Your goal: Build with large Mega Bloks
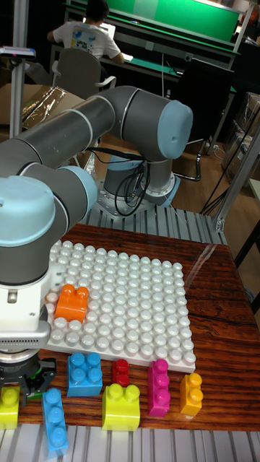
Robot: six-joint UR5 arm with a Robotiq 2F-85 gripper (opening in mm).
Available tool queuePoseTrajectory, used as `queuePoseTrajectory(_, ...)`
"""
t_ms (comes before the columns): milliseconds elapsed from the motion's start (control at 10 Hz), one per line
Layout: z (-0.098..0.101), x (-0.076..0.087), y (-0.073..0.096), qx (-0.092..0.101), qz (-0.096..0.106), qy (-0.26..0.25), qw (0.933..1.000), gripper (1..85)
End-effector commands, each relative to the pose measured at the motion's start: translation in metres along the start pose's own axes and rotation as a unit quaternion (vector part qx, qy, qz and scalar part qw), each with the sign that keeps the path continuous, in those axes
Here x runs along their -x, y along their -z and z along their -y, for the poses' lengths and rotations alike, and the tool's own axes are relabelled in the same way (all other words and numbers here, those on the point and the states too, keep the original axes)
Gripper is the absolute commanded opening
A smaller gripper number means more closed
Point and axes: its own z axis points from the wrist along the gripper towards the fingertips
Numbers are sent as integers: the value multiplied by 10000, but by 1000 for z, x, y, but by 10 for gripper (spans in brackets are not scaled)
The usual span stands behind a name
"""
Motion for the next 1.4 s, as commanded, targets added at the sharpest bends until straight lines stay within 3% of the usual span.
queuePoseTrajectory(0, 1, -2, -1, 39, 27, -7, 10000, 417)
queuePoseTrajectory(800, 3, 1, -2, 23, 102, 1, 9999, 367)
queuePoseTrajectory(1200, 10, 4, 1, -151, 122, -115, 9997, 160)
queuePoseTrajectory(1300, 11, 2, 4, -176, 94, -128, 9997, 50)
